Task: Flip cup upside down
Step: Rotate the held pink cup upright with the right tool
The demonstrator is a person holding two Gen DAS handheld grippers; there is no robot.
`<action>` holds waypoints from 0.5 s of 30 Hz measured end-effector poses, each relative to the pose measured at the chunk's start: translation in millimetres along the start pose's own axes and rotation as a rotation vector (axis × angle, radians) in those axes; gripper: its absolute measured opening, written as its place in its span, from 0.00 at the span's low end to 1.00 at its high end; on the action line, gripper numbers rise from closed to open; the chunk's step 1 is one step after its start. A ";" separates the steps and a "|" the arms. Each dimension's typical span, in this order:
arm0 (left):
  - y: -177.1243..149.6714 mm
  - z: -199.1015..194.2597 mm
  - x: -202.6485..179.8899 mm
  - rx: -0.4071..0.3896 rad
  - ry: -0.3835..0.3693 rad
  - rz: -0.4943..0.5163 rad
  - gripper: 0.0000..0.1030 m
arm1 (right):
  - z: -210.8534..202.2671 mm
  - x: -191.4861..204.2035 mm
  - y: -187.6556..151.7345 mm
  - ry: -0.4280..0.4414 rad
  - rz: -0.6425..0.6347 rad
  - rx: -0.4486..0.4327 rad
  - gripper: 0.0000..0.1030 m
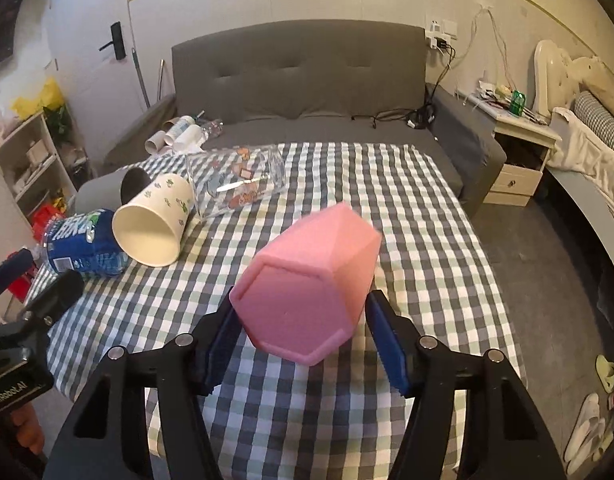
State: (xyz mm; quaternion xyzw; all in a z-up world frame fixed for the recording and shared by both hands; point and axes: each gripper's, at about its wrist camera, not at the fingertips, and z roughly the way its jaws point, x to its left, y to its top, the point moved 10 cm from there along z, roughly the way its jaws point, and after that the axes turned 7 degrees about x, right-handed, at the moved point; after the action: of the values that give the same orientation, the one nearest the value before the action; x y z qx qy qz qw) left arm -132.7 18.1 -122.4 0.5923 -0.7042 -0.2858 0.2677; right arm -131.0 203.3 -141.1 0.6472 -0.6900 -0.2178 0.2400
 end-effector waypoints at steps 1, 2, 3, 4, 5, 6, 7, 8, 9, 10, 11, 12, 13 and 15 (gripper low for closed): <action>-0.3 0.3 -0.7 0.002 0.002 0.004 0.99 | -1.9 0.4 2.4 0.003 -0.009 -0.009 0.59; -0.5 0.6 -1.6 0.002 0.006 0.009 0.99 | -3.0 0.8 3.3 0.007 -0.016 -0.013 0.59; -0.5 0.7 -2.0 0.001 0.009 0.011 0.99 | -3.6 1.4 4.0 0.012 -0.020 -0.018 0.58; -0.7 1.2 -2.3 0.002 0.011 0.012 0.99 | -6.1 1.7 7.0 0.021 -0.026 -0.027 0.58; -1.1 1.8 -2.0 0.003 0.012 0.012 0.99 | -8.1 2.1 9.6 0.025 -0.029 -0.037 0.57; -1.3 2.2 -2.0 0.004 0.014 0.011 0.99 | -9.0 1.8 10.1 0.027 -0.031 -0.041 0.57; -1.1 2.5 -2.2 0.004 0.015 0.010 0.99 | -9.9 1.6 11.9 0.030 -0.032 -0.045 0.56; -1.2 3.1 -2.0 0.006 0.017 0.009 0.99 | -10.4 1.6 12.9 0.034 -0.033 -0.048 0.56; -1.3 3.6 -1.8 0.007 0.019 0.008 0.99 | -10.6 1.9 13.7 0.037 -0.039 -0.051 0.55; -1.0 3.8 -1.6 0.007 0.019 0.008 0.99 | -10.6 2.6 13.9 0.042 -0.042 -0.051 0.55; -1.2 4.0 -1.6 0.007 0.020 0.009 0.99 | -10.4 2.9 14.3 0.052 -0.042 -0.050 0.55; -1.2 4.4 -1.8 0.008 0.022 0.009 0.99 | -10.1 2.6 14.4 0.056 -0.041 -0.050 0.55; -1.2 4.3 -1.9 0.007 0.024 0.009 0.99 | -10.1 2.9 15.2 0.063 -0.044 -0.052 0.55; -1.1 5.3 -2.2 0.006 0.028 0.010 0.99 | -10.0 4.2 17.6 0.078 -0.046 -0.062 0.55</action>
State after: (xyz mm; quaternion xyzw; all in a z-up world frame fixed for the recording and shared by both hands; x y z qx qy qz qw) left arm -135.3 20.6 -127.0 0.5936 -0.7041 -0.2741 0.2771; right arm -138.9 200.5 -122.2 0.6632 -0.6578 -0.2193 0.2817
